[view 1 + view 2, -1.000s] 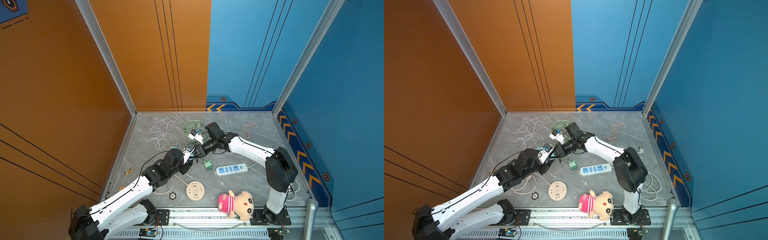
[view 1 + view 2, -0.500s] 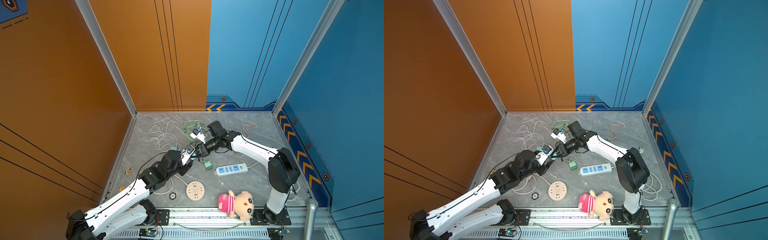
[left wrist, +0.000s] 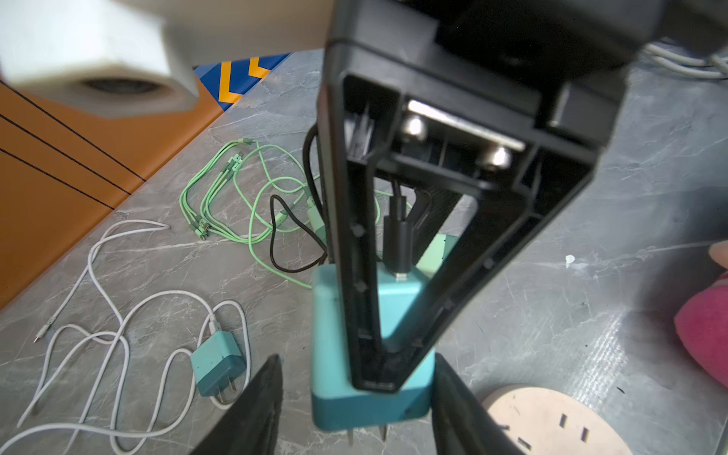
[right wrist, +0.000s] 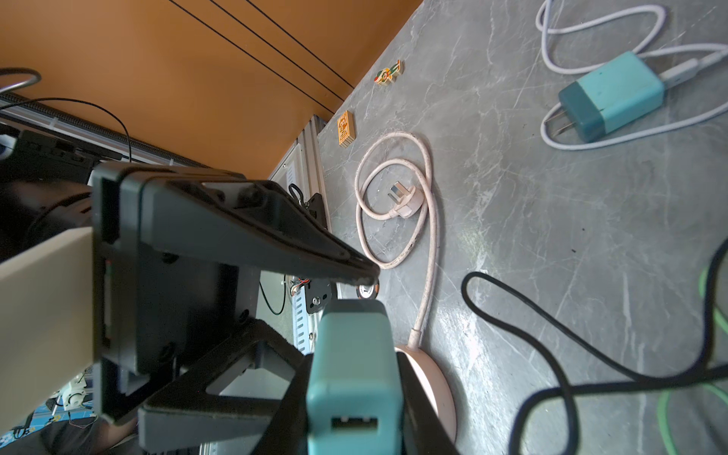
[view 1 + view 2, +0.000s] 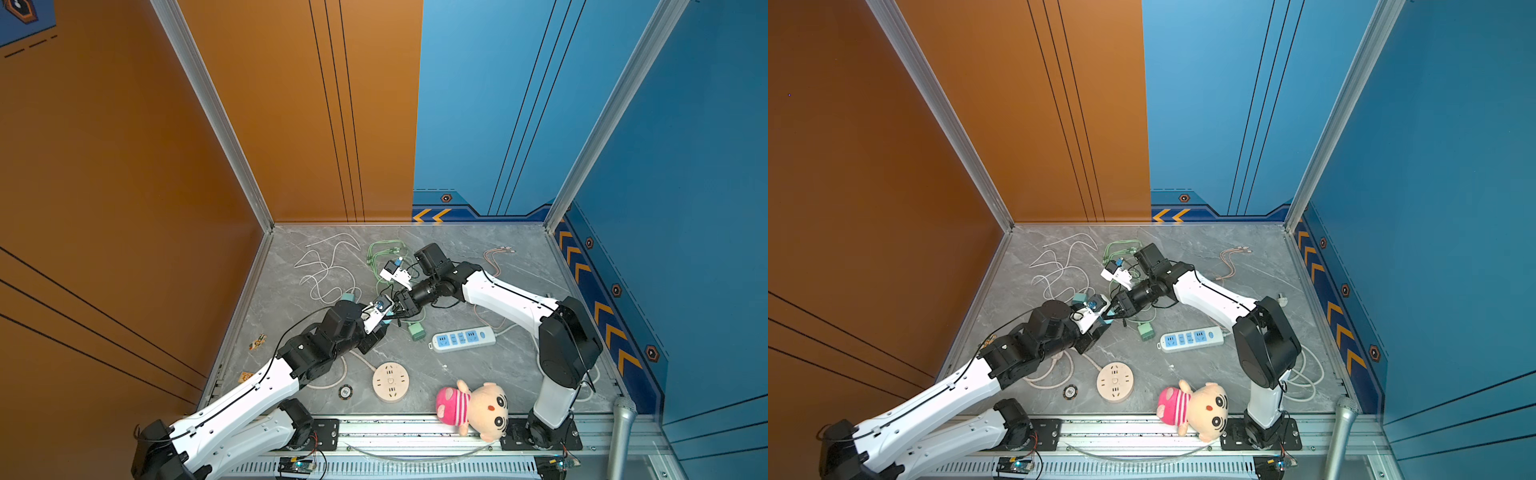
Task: Insert plugs into power strip
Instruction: Pass the plug.
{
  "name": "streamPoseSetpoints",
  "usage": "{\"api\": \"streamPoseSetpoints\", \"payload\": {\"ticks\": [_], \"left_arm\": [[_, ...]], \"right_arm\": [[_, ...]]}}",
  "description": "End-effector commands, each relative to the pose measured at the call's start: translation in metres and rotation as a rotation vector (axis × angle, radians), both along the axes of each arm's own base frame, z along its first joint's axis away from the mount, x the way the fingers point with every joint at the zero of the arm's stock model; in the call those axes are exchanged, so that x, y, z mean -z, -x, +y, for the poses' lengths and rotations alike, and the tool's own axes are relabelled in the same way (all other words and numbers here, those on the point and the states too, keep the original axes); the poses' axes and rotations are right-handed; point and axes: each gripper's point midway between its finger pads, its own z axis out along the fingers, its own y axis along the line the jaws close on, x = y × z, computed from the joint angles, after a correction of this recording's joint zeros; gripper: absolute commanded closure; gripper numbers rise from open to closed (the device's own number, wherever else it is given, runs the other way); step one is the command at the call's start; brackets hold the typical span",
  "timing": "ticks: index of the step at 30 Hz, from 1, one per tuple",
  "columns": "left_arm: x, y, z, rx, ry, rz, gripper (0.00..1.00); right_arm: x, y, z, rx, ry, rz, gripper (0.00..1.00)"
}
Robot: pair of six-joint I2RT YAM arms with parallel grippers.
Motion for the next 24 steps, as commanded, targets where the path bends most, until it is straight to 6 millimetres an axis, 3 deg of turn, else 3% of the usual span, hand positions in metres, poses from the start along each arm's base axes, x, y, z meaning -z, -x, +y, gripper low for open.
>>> {"api": "streamPoseSetpoints", "payload": {"ticks": [1, 8, 12, 19, 24], "left_arm": [[-0.003, -0.021, 0.02, -0.111, -0.045, -0.079, 0.43], [-0.008, -0.029, 0.015, -0.105, -0.013, -0.114, 0.44], [-0.006, -0.03, 0.016, -0.091, -0.011, -0.102, 0.5], [-0.006, -0.03, 0.016, -0.062, -0.019, -0.107, 0.64], [-0.004, -0.028, 0.012, -0.027, -0.032, -0.107, 0.68]], "right_arm": [[-0.014, 0.059, -0.007, -0.141, -0.006, 0.155, 0.96], [-0.013, 0.064, -0.007, -0.148, 0.006, 0.159, 0.97], [-0.013, 0.07, -0.009, -0.165, 0.013, 0.158, 0.96], [-0.004, 0.084, -0.017, -0.197, 0.07, 0.149, 0.85], [0.001, 0.087, -0.021, -0.203, 0.096, 0.15, 0.81]]}}
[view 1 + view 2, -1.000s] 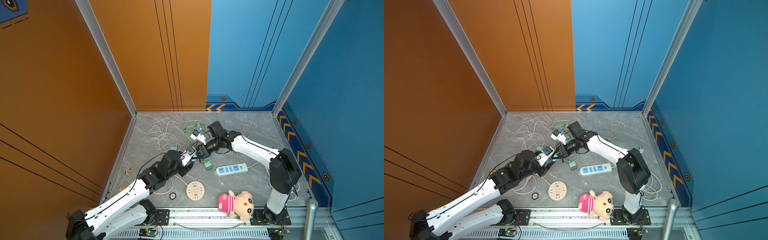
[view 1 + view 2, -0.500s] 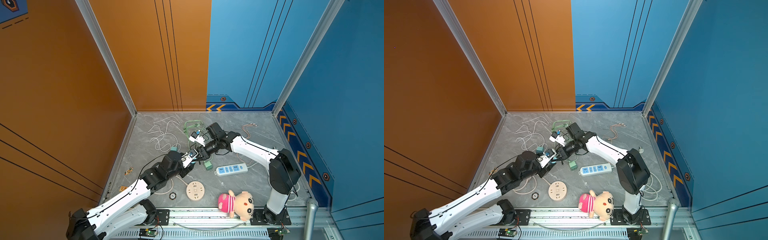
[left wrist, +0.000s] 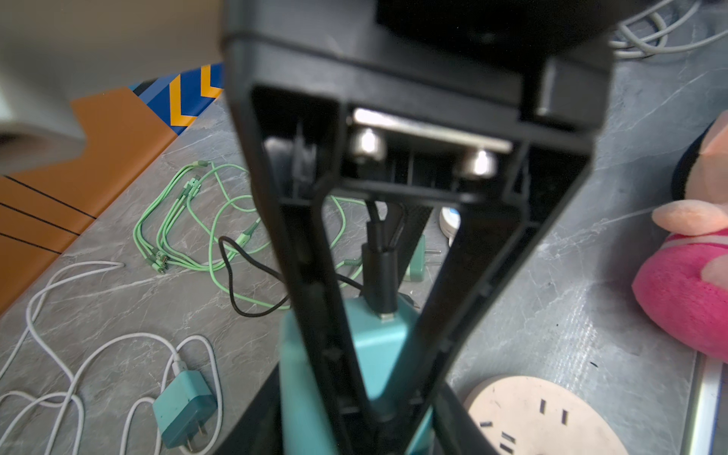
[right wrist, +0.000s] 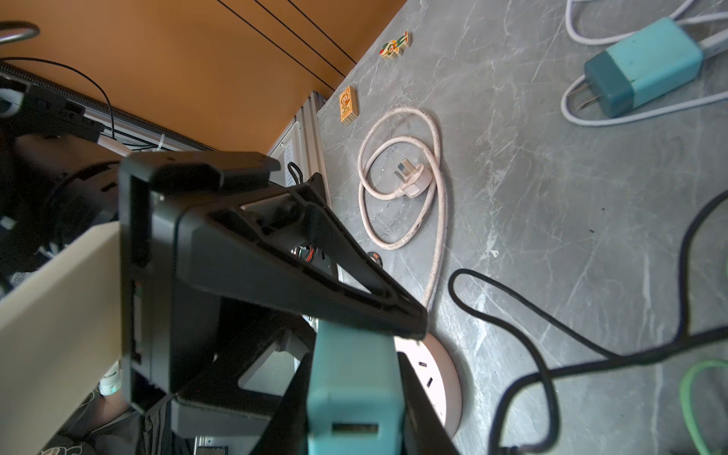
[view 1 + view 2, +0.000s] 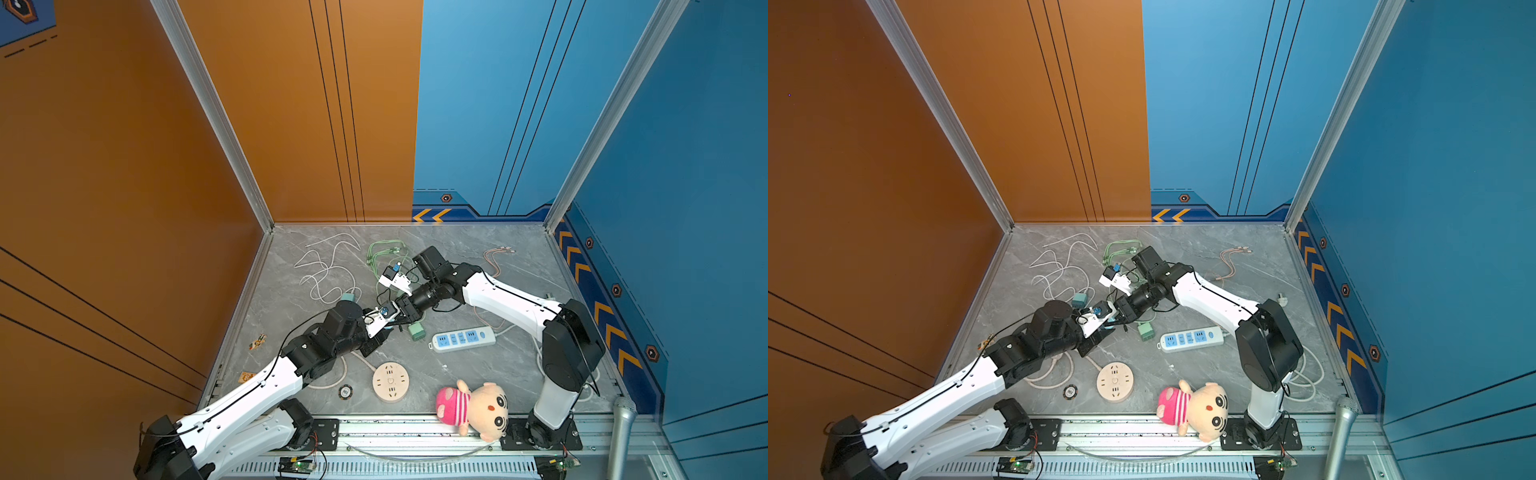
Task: Insert plugs into power strip
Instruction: Pass the plug.
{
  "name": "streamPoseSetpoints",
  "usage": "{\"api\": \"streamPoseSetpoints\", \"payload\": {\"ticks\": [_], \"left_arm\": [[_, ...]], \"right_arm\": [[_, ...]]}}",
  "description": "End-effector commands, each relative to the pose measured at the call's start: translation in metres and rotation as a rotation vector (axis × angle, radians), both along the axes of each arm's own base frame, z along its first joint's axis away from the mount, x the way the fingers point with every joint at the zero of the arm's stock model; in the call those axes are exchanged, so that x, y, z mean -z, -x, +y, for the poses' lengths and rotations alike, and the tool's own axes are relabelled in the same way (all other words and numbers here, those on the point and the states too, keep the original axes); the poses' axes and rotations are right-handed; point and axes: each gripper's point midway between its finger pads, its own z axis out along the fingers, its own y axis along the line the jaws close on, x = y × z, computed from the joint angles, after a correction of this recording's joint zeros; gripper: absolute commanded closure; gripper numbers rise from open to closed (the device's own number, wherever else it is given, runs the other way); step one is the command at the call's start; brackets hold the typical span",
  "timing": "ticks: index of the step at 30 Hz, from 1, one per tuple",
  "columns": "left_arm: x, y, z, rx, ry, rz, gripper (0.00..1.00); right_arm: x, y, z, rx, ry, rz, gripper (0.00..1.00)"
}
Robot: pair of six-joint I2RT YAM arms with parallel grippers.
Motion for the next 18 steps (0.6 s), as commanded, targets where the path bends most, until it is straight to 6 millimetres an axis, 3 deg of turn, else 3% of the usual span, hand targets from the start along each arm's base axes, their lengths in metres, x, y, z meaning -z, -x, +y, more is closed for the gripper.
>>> {"api": "streamPoseSetpoints", "payload": {"ticks": [1, 5, 9, 14, 16, 18], "left_arm": [[-0.016, -0.035, 0.027, -0.165, -0.022, -0.112, 0.68], [-0.018, -0.034, 0.027, -0.147, -0.034, -0.125, 0.68], [-0.02, -0.031, 0.023, -0.116, -0.025, -0.126, 0.68], [-0.019, -0.035, 0.023, -0.117, -0.049, -0.126, 0.67], [-0.022, -0.037, 0.024, -0.125, -0.049, -0.141, 0.61], [-0.026, -0.04, 0.027, -0.147, -0.047, -0.163, 0.55]], "right_arm": [[-0.002, 0.068, -0.016, -0.154, 0.059, 0.165, 0.8], [0.002, 0.07, -0.019, -0.166, 0.083, 0.153, 0.76], [0.006, 0.071, -0.02, -0.172, 0.097, 0.153, 0.78], [0.011, 0.072, -0.02, -0.185, 0.119, 0.147, 0.89], [0.014, 0.073, -0.02, -0.185, 0.133, 0.146, 0.99], [0.015, 0.071, -0.02, -0.183, 0.134, 0.146, 1.0]]}}
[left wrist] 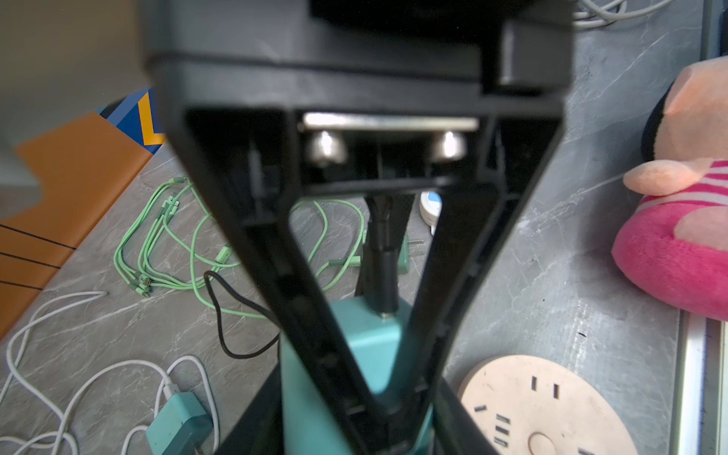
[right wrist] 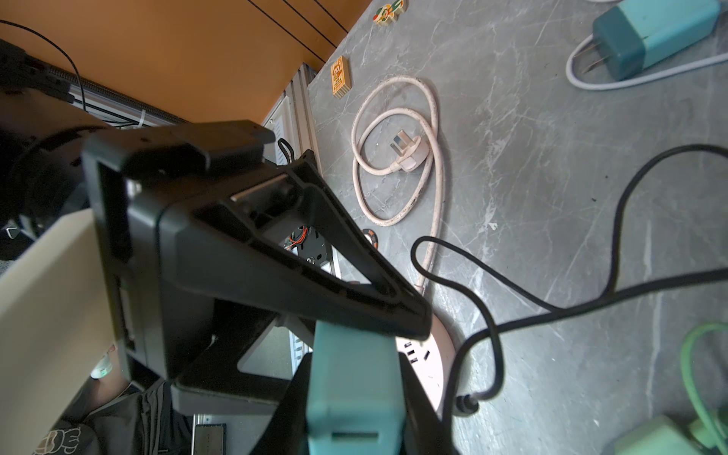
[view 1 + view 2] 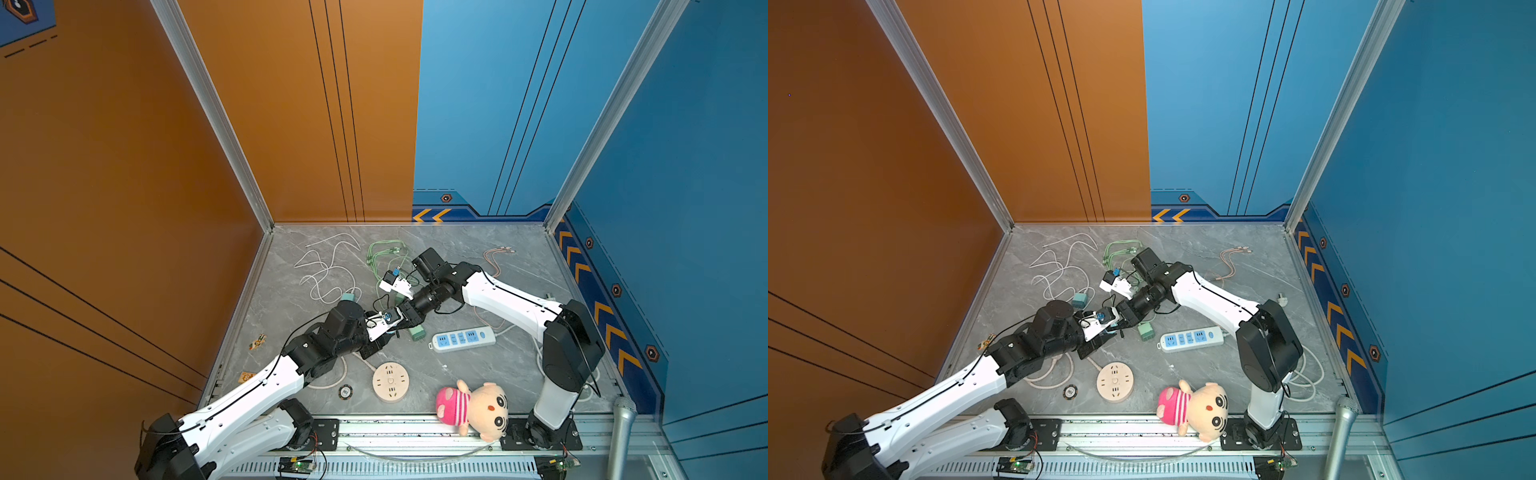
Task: Insert plugs into power strip
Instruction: Pass the plug.
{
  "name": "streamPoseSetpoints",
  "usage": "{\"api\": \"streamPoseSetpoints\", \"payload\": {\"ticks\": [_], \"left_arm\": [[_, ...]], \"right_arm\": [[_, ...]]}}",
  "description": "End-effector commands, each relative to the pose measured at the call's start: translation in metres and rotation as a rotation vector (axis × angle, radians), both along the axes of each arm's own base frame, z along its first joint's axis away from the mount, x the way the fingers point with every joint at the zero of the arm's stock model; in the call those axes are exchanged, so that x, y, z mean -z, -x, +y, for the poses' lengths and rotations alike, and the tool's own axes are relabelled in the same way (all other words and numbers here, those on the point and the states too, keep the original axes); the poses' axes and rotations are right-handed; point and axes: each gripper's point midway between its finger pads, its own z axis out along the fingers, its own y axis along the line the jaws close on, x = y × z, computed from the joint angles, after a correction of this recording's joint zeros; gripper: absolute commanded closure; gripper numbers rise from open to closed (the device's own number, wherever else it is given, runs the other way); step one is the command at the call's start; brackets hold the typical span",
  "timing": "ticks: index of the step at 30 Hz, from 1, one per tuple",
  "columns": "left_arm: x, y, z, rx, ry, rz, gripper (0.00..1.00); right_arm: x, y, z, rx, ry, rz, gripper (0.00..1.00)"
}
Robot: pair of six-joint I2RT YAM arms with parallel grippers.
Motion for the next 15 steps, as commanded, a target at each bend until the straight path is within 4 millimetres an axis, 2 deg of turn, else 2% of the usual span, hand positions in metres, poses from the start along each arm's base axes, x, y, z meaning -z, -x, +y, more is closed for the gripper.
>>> {"api": "streamPoseSetpoints", "payload": {"ticks": [1, 7, 11, 15], "left_arm": [[-0.034, -0.048, 0.034, -0.243, 0.006, -0.163, 0.51], [-0.056, -0.041, 0.048, -0.316, 0.068, -0.159, 0.41], [-0.063, -0.03, 0.063, -0.393, 0.162, -0.049, 0.39], [-0.084, -0.016, 0.064, -0.374, 0.296, 0.019, 0.38]], "right_arm": [[0.008, 0.062, -0.012, -0.15, 0.075, 0.157, 1.0], [-0.006, 0.039, -0.017, -0.081, 0.073, 0.099, 1.0], [-0.016, 0.034, -0.022, -0.081, 0.056, 0.026, 1.0], [-0.015, 0.03, -0.037, -0.086, 0.071, -0.088, 1.0]]}}
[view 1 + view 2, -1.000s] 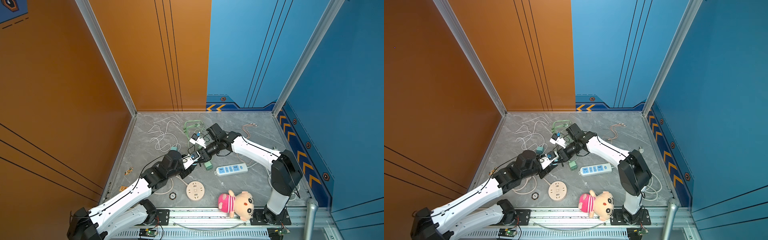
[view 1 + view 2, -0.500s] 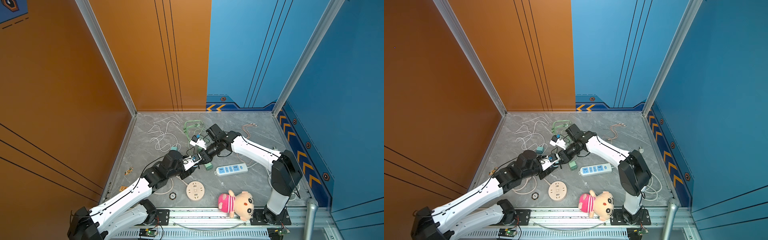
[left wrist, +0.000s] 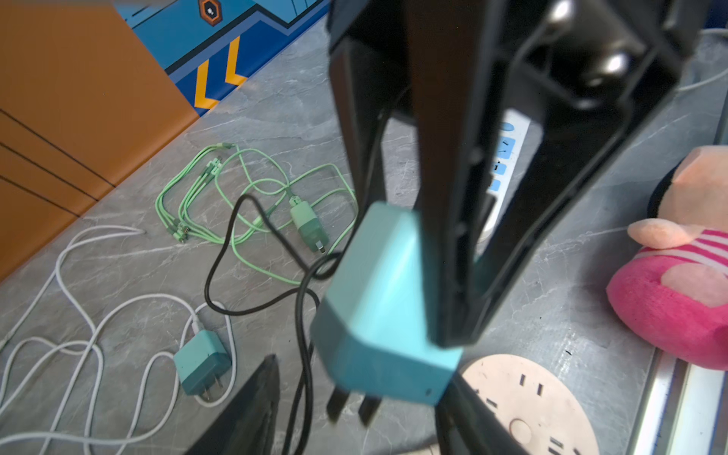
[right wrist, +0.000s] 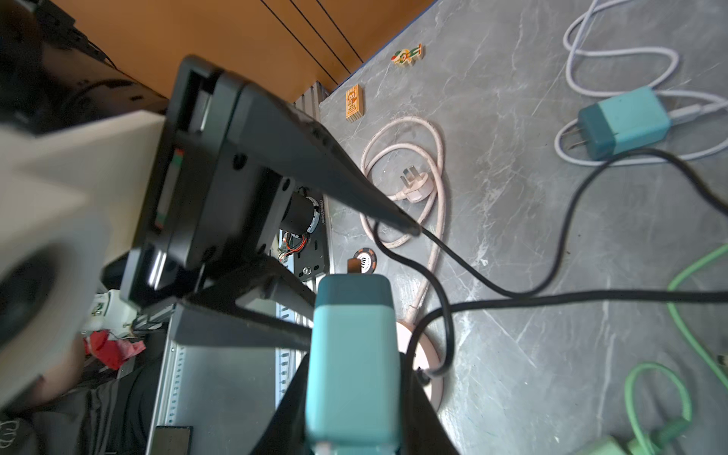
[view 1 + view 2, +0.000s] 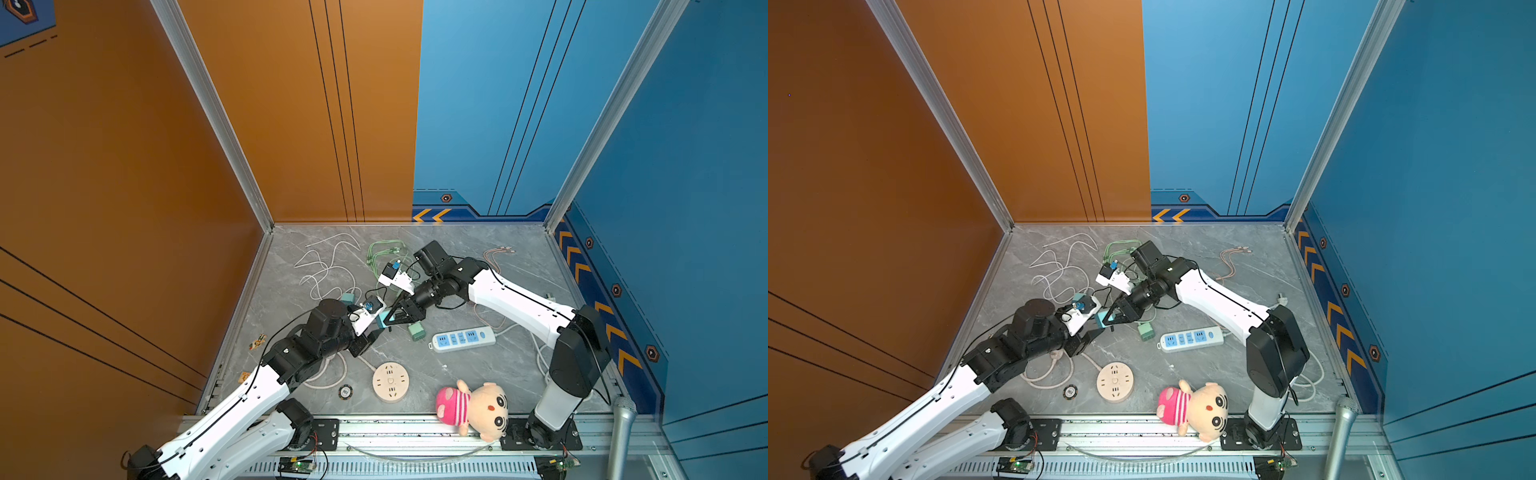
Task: Insert plugs into power strip
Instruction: Pass the plug.
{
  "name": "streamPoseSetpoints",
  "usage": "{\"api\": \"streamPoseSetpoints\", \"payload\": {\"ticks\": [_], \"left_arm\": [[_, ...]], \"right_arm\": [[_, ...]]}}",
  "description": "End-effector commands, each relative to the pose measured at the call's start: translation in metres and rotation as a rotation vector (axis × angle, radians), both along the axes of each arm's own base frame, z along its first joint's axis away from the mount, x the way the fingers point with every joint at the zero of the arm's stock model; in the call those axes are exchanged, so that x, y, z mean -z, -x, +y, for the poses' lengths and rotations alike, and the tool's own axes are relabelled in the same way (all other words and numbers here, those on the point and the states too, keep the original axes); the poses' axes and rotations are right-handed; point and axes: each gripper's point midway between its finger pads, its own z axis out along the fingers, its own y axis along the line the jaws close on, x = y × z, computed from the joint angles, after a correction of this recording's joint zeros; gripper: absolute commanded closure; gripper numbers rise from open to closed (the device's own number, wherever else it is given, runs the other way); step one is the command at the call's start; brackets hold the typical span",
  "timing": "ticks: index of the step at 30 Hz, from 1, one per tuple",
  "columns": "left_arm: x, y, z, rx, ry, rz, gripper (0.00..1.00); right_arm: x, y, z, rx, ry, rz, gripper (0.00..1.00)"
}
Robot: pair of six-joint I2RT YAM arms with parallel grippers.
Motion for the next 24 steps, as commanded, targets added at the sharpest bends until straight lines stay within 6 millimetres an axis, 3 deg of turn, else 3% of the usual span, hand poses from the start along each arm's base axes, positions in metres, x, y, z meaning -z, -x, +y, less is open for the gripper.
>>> {"api": "streamPoseSetpoints", "payload": {"ticks": [1, 4, 9, 12, 19, 24], "left_arm": [[-0.059, -0.013, 0.022, -0.157, 0.188, -0.065, 0.38], [-0.077, -0.009, 0.033, -0.19, 0.261, -0.093, 0.36], [-0.081, -0.012, 0.049, -0.257, 0.287, -0.053, 0.37], [-0.073, -0.016, 0.046, -0.261, 0.285, -0.013, 0.37], [-0.034, -0.04, 0.041, -0.317, 0.209, 0.113, 0.4], [-0.021, -0.049, 0.03, -0.304, 0.232, 0.172, 0.42]], "right_arm": [[0.021, 0.032, -0.037, -0.037, 0.139, 0.072, 1.0], [0.014, 0.028, -0.04, -0.035, 0.122, 0.048, 1.0], [0.012, 0.03, -0.045, -0.055, 0.135, 0.018, 1.0], [0.011, 0.03, -0.045, -0.057, 0.138, 0.012, 1.0], [-0.003, 0.038, -0.052, -0.087, 0.129, -0.01, 1.0], [-0.014, 0.048, -0.052, -0.115, 0.084, 0.007, 1.0]]}}
